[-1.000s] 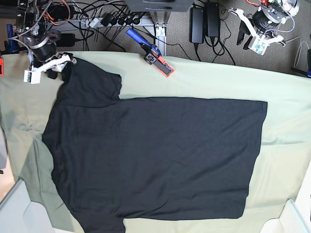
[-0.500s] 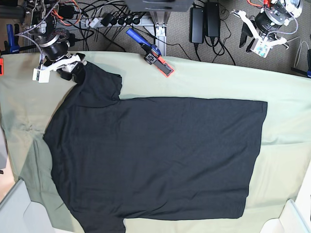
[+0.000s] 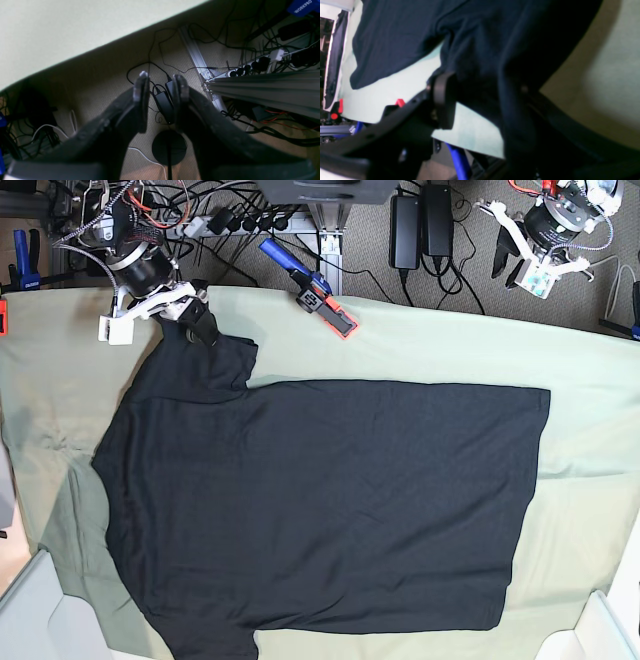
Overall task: Fold the T-shirt properly
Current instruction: 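Grasp the hem corner along the same edge with the left gripper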
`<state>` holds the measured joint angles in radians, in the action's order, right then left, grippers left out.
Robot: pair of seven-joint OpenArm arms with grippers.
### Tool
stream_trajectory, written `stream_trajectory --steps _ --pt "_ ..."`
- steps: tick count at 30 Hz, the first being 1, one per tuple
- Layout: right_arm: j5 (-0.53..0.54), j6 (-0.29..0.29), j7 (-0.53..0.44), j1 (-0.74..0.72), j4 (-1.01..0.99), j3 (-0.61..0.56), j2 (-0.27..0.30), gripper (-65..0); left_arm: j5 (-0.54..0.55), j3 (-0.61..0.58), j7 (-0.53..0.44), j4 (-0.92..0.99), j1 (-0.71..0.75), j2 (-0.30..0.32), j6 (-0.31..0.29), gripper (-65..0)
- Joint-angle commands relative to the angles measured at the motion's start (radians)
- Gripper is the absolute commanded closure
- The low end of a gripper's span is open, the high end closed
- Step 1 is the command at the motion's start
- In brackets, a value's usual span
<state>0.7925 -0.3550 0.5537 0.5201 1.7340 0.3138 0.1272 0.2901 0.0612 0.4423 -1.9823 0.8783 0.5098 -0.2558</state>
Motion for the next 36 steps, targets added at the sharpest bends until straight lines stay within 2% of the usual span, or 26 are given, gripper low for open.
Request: stream_trajectory --steps 1,7,8,11,14,17,19,23,27,31,34,36 --pt "-0.003 -0.079 -0.005 0.003 0.015 0.001 0.002 -31.7 0.005 0.007 -0.012 -0.018 0.008 0.009 -0.002 -19.6" --pt "-0.046 -0.078 -0.042 0.001 0.015 0.001 0.000 -31.4 0.005 0.007 -0.020 -0.020 0.008 0.009 -0.002 -19.6" --pt "-0.050 -0.078 -0.042 0.001 0.015 0.001 0.000 -29.8 0.005 0.007 -0.020 -0.023 0.005 0.009 -0.002 -19.6" --pt "-0.072 -0.078 -0.061 0.001 0.015 0.001 0.000 -15.0 0.017 0.019 -0.019 -0.048 -0.016 0.009 -0.001 -19.6" --pt "-0.105 -0.078 -0.068 0.001 0.015 0.001 0.000 -0.7 0.110 0.052 0.005 -0.059 -0.055 0.011 -0.003 -21.0" --pt "-0.156 -0.078 -0.068 0.001 0.015 0.003 0.001 0.0 0.166 0.089 0.016 -0.058 -0.114 0.012 -0.003 -31.8" --pt "-0.188 -0.079 -0.068 0.001 0.015 0.003 0.003 0.0 0.181 0.109 0.016 -0.058 -0.162 0.018 -0.002 -36.2" --pt "-0.195 -0.079 -0.068 0.002 0.015 0.003 0.003 0.0 0.190 0.122 0.018 -0.006 -0.259 0.032 0.000 -36.2" --pt "-0.194 -0.078 -0.068 0.001 0.015 0.003 0.003 0.0 0.225 0.122 -0.008 0.175 -0.404 0.034 0.001 -36.2" --pt "-0.195 -0.079 -0.068 0.002 0.015 0.003 0.003 0.0 0.272 0.122 0.023 0.331 -0.532 0.034 -0.006 -36.2" --pt "-0.195 -0.079 -0.068 0.002 0.015 0.003 0.002 0.0 0.327 0.122 0.036 0.359 -0.564 0.034 -0.045 -36.2" --pt "-0.195 -0.079 -0.068 0.002 0.015 0.003 0.002 0.0 0.347 0.121 0.037 0.363 -0.565 0.032 -0.045 -36.2"
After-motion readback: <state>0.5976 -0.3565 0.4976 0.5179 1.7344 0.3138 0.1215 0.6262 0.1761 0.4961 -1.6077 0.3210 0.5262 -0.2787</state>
